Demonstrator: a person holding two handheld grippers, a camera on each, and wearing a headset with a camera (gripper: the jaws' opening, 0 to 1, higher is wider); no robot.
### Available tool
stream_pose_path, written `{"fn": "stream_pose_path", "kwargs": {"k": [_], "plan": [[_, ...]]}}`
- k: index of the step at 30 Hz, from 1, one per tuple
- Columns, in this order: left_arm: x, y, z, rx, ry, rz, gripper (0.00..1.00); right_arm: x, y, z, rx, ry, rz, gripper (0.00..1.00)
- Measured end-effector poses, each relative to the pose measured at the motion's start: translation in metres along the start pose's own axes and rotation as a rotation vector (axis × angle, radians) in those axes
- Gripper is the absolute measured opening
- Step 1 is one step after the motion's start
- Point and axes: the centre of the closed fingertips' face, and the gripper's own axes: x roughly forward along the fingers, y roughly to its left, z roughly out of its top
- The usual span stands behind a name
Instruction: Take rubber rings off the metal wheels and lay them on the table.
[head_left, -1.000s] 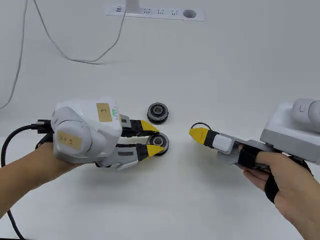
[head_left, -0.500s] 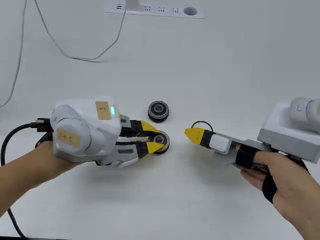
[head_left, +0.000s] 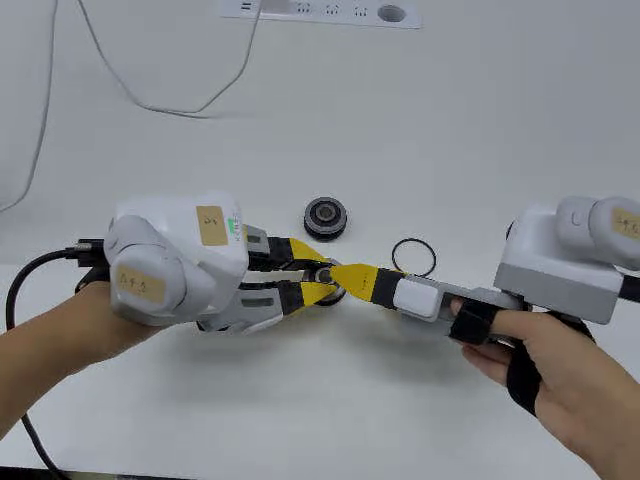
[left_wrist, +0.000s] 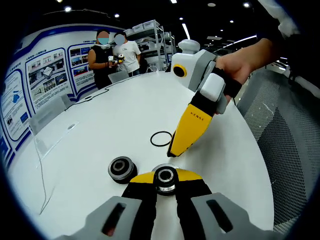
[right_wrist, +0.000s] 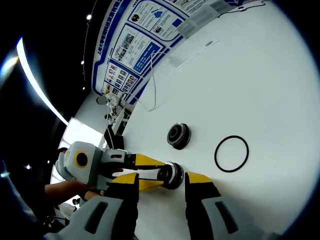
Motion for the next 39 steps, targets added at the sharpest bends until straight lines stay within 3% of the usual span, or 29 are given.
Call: {"fn": "stream_pose_path", "kwargs": {"k": [4,20,31,39], "plan": [[0.000,0.001,-0.001,-0.005,0.004,0.004,0.14,0.004,0.001,-0.001,0.040,0.000,0.004,0.40],[0.002,0.002,-0.003,0.002,-0.001,0.001,0.14,0.015,0.002,-0.006,0.078,0.026,-0.005,0.46],[0.002,0.002,-0.002,0.005,-0.004,-0.001,0.14,0.012,0.003,-0.011,0.088,0.055,0.003,0.39],[0.002,0.001,-0.002,0.007,-0.003,0.002,0.14,0.010,0.001,-0.009,0.095,0.040,-0.002,0.37]]}}
